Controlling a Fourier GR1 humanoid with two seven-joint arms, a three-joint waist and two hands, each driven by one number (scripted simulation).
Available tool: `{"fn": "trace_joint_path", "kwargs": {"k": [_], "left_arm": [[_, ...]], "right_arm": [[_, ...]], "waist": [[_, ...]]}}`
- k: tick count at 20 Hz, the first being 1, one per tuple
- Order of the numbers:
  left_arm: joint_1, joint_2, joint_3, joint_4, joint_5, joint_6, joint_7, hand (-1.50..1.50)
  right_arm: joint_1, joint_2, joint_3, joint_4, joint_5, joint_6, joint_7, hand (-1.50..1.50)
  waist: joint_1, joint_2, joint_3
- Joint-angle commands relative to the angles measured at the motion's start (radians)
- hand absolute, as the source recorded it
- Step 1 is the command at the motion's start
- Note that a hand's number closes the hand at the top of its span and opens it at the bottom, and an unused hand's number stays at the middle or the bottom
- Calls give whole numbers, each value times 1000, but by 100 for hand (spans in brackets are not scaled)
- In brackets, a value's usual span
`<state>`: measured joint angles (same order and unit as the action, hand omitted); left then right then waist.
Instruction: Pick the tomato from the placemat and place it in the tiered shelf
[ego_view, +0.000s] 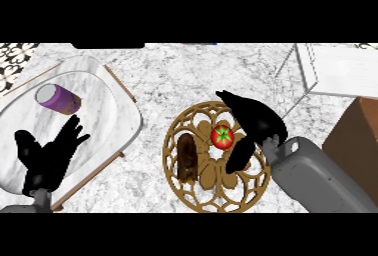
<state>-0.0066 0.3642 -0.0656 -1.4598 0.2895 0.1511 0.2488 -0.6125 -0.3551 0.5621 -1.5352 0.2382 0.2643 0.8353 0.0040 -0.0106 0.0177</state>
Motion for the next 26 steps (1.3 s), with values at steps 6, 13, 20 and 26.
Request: {"fn": "trace_joint_path", "kwargs": {"k": [6, 13, 20, 26], "left_arm": [[-42, -33, 16, 101, 22, -49, 33, 0], [0, -97, -41, 62, -47, -2, 30, 0], [-38, -68, 24, 151, -27, -79, -25, 0], [-59, -86, 7, 102, -50, -44, 55, 0]], "right_arm": [[46, 47, 29, 91, 146, -46, -57, -150], [20, 87, 24, 175, 231, -72, -78, -150], [38, 133, -9, 315, 268, -141, -263, -150], [20, 206, -6, 388, 297, -166, -303, -150]], "waist": [[-6, 13, -18], [-3, 13, -18], [-1, 17, -18], [-1, 15, -18]]}}
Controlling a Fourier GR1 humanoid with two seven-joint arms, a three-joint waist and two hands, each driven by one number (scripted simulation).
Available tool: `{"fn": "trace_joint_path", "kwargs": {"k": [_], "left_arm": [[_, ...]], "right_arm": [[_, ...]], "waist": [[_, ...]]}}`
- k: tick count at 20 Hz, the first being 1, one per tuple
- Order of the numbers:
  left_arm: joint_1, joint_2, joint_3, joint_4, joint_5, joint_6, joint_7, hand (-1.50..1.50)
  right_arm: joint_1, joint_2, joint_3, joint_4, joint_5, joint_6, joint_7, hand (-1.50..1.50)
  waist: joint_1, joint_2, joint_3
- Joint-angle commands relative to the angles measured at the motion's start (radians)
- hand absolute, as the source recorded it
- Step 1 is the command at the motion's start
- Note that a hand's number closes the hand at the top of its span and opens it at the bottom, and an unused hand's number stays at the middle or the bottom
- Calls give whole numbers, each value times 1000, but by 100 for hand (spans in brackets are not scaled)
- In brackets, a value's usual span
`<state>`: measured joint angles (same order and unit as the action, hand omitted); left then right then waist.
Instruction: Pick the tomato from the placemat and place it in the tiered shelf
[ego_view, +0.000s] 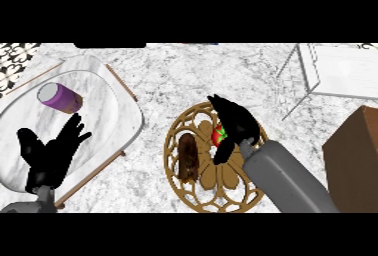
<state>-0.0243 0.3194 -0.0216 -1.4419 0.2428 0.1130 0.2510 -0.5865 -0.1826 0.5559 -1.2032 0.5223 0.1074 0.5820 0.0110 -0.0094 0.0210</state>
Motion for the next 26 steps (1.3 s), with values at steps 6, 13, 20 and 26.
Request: {"fn": "trace_joint_path", "kwargs": {"k": [6, 13, 20, 26], "left_arm": [[-29, -23, -7, 73, 0, -29, 44, 0], [-14, -16, 32, 79, 7, -32, 53, 0], [52, -40, 10, -6, -1, -24, 66, 0], [44, -61, 15, 53, -26, -16, 18, 0]], "right_arm": [[-13, 17, 57, 66, 4, 152, -149, 150], [137, -101, -12, -100, -14, 120, -212, 150], [362, -316, -166, -332, -88, 96, -233, 150], [387, -360, -325, -644, -164, 49, -179, 150]], "waist": [[-8, 12, -21], [-35, 6, -21], [-50, 0, -21], [-75, -2, -23]]}}
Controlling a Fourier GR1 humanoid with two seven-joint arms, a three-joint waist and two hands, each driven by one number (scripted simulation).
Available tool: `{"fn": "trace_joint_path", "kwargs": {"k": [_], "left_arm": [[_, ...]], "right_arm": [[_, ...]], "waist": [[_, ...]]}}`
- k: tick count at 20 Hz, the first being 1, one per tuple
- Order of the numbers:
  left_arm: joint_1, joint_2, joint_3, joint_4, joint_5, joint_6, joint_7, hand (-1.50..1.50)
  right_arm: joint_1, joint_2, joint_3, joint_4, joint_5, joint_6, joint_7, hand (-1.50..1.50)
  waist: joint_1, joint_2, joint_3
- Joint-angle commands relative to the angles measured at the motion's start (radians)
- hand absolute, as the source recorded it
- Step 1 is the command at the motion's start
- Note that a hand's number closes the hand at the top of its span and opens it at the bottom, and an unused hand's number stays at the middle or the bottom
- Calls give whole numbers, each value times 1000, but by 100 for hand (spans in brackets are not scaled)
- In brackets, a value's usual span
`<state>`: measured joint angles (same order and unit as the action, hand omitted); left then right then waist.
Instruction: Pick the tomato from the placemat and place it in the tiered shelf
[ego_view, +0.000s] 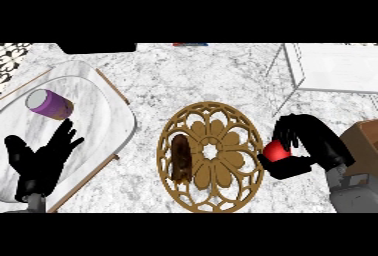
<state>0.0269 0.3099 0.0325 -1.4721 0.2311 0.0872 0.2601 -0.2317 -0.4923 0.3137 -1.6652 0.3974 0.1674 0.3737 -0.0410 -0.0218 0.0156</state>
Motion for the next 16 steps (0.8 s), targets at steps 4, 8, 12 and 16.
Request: {"fn": "trace_joint_path", "kwargs": {"k": [4, 8, 12, 16], "left_arm": [[34, -60, -48, 59, -22, 7, 4, 0], [7, -20, -6, 76, 3, -29, 13, 0], [2, -44, -27, 43, -4, -22, 27, 0], [-29, -56, -25, 89, -26, -14, 15, 0]], "right_arm": [[42, -78, -175, -379, -36, -41, 147, 150], [23, -171, -369, -511, -150, 26, 272, 150], [-78, -238, -517, -593, -284, 95, 452, 150], [-213, -330, -616, -488, -376, 151, 542, 150]], "waist": [[-14, 10, -18], [-14, 13, -19], [5, 13, -18], [25, 19, -18]]}}
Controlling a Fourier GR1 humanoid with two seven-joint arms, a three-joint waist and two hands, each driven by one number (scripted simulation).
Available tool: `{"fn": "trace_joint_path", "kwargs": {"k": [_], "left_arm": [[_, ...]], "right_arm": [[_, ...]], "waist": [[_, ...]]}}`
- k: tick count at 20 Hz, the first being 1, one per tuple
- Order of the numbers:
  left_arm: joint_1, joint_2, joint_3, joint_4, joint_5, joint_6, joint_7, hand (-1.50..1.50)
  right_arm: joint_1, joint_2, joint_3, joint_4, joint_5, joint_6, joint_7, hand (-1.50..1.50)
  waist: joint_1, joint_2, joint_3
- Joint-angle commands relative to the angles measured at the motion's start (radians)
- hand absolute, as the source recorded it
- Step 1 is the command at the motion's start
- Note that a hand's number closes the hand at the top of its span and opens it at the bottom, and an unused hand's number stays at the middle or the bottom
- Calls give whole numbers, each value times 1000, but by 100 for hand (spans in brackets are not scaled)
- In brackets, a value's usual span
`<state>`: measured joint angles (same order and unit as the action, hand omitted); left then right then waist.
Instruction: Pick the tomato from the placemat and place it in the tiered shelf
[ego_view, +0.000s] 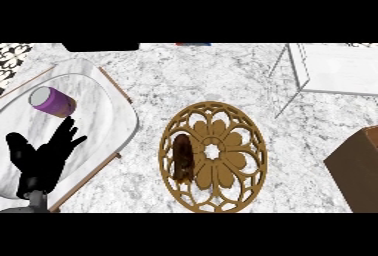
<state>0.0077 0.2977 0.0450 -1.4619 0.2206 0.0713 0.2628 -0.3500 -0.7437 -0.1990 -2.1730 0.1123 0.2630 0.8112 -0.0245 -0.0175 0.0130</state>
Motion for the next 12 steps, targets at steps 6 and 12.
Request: {"fn": "trace_joint_path", "kwargs": {"k": [6, 12], "left_arm": [[-18, -60, -74, 49, -42, -2, 40, 0], [-55, -64, -47, 88, -29, -17, 29, 0]], "right_arm": [[-247, -152, -179, 219, -158, 62, 130, 150], [-354, -250, -200, 505, -141, 127, -42, 150]], "waist": [[29, 19, -14], [35, 23, -14]]}}
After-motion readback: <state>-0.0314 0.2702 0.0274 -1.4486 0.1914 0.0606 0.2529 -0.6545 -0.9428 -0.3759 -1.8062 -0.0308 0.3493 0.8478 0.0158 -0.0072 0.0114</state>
